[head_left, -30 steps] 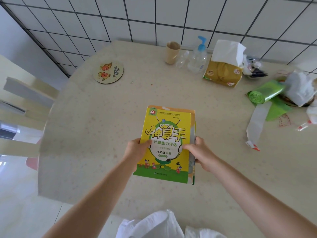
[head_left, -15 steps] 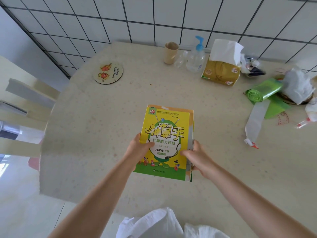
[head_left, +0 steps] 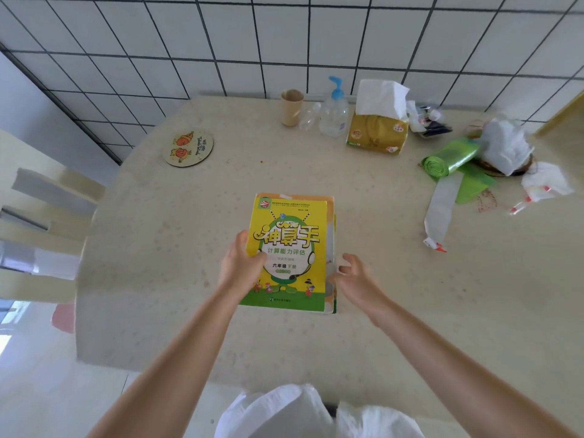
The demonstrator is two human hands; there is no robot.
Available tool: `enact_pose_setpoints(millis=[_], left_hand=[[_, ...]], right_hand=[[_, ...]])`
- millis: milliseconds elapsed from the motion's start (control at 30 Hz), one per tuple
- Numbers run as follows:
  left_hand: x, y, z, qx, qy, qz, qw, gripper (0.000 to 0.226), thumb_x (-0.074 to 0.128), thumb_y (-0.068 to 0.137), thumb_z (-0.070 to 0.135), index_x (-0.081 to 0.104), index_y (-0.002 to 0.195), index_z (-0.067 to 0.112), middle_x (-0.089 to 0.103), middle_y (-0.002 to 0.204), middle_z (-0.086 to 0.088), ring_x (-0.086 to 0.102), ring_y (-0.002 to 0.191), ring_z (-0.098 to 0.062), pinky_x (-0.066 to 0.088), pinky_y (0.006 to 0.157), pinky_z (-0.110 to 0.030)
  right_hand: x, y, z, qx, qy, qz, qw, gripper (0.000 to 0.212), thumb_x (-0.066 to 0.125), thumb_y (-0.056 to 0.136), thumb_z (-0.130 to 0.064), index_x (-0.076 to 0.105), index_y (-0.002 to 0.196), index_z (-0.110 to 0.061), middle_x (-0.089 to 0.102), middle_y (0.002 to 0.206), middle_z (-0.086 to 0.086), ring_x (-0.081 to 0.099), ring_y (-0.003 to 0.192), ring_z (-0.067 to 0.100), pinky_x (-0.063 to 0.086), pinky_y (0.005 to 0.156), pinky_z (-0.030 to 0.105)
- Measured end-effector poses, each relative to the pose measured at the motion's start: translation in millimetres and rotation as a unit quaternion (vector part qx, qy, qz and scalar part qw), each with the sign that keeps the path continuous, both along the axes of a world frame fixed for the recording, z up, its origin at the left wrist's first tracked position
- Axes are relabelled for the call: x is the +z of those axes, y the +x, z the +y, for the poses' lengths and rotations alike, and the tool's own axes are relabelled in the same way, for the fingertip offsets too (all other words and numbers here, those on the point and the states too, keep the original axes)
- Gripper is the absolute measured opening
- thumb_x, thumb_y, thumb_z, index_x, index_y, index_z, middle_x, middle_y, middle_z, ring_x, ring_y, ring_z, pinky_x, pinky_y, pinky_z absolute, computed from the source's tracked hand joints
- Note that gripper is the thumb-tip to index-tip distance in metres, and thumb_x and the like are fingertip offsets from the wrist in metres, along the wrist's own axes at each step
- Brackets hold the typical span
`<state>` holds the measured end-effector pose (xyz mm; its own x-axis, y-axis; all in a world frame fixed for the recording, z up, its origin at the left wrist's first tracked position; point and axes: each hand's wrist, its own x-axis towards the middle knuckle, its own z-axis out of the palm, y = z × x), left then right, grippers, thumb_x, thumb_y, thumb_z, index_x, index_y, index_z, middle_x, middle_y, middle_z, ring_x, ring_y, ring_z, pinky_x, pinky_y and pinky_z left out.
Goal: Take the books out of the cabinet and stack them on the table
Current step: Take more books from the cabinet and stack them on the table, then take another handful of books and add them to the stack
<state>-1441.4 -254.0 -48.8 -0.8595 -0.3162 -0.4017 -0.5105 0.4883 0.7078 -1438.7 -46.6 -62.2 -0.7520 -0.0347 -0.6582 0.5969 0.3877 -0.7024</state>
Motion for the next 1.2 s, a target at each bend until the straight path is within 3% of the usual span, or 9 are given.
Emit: enact_pose_setpoints(millis=[67,133,367,467,667,800,900,1100,1200], left_hand=[[2,4,6,-0.034,-0.036,0.028,0.998,0.054,0.056,0.089,0.015,0.040,0.141,0.019,0.052,0.137,0.003,0.053,0.114,-0.017,0.039,0.088,-0.029],[2,8,16,-0.061,-0.044,0.052,0.996,0.052,0.057,0.089,0.015,0.043,0.139,0.020,0.053,0.138,0.001,0.053,0.121,-0.022,0.039,0.093,-0.031],[-8,36,73,-0.205,-0.003,0.131,0.970,0.035,0.059,0.088,0.010,0.059,0.122,0.016,0.068,0.108,0.005,0.061,0.106,-0.010,0.050,0.094,-0.037],[-17,56,96,-0.294,0.022,0.131,0.946,0.031,0.061,0.087,0.008,0.062,0.118,0.014,0.070,0.099,0.004,0.064,0.095,-0.011,0.050,0.090,-0.033],[-34,104,124,-0.441,0.047,0.087,0.892,0.028,0.060,0.087,0.008,0.063,0.113,0.018,0.070,0.094,0.007,0.061,0.089,-0.006,0.049,0.087,-0.025],[-31,142,142,-0.541,0.042,0.064,0.837,0.026,0.059,0.087,0.007,0.064,0.111,0.017,0.071,0.094,0.005,0.062,0.090,-0.010,0.049,0.088,-0.028],[-27,173,163,-0.626,0.031,0.070,0.776,0.027,0.060,0.088,0.009,0.065,0.112,0.018,0.071,0.095,0.005,0.064,0.089,-0.009,0.046,0.084,-0.020],[-17,255,212,-0.739,0.046,0.089,0.666,0.028,0.060,0.086,0.009,0.066,0.110,0.020,0.072,0.093,0.004,0.065,0.084,-0.008,0.049,0.081,-0.022],[-15,313,231,-0.781,0.064,0.090,0.615,0.027,0.061,0.086,0.007,0.067,0.109,0.020,0.072,0.089,0.006,0.065,0.080,-0.004,0.051,0.078,-0.020]], right_hand=[[3,12,6,0.004,0.026,0.034,0.999,0.060,0.059,0.089,-0.019,0.032,0.143,-0.013,0.048,0.140,0.012,0.048,0.125,0.024,0.040,0.098,0.036],[7,25,13,0.016,0.053,0.072,0.996,0.053,0.057,0.090,-0.015,0.038,0.139,-0.012,0.053,0.136,0.012,0.053,0.122,0.025,0.042,0.099,0.036],[3,83,41,-0.002,0.153,0.177,0.972,0.037,0.056,0.087,-0.006,0.055,0.124,-0.009,0.063,0.120,0.008,0.060,0.109,0.024,0.041,0.086,0.022],[-8,120,48,-0.074,0.186,0.186,0.962,0.034,0.058,0.084,-0.003,0.059,0.118,-0.006,0.065,0.115,0.009,0.064,0.101,0.024,0.035,0.076,0.015],[-28,212,47,-0.217,0.216,0.159,0.939,0.031,0.054,0.086,-0.001,0.060,0.115,-0.008,0.066,0.110,0.004,0.062,0.093,0.016,0.037,0.076,0.018],[-30,276,43,-0.337,0.241,0.152,0.897,0.028,0.058,0.083,0.003,0.064,0.108,-0.009,0.067,0.098,0.002,0.063,0.084,0.018,0.040,0.070,0.018],[-25,324,42,-0.406,0.264,0.131,0.865,0.028,0.058,0.083,-0.001,0.063,0.108,-0.012,0.066,0.097,-0.003,0.063,0.085,0.013,0.042,0.072,0.020],[-18,435,26,-0.541,0.281,0.095,0.787,0.027,0.058,0.086,-0.006,0.061,0.112,-0.014,0.064,0.097,-0.006,0.061,0.087,0.008,0.036,0.073,0.001],[-13,499,12,-0.608,0.285,0.084,0.736,0.027,0.058,0.087,-0.007,0.061,0.114,-0.012,0.064,0.097,-0.006,0.063,0.088,0.010,0.046,0.081,0.018]])
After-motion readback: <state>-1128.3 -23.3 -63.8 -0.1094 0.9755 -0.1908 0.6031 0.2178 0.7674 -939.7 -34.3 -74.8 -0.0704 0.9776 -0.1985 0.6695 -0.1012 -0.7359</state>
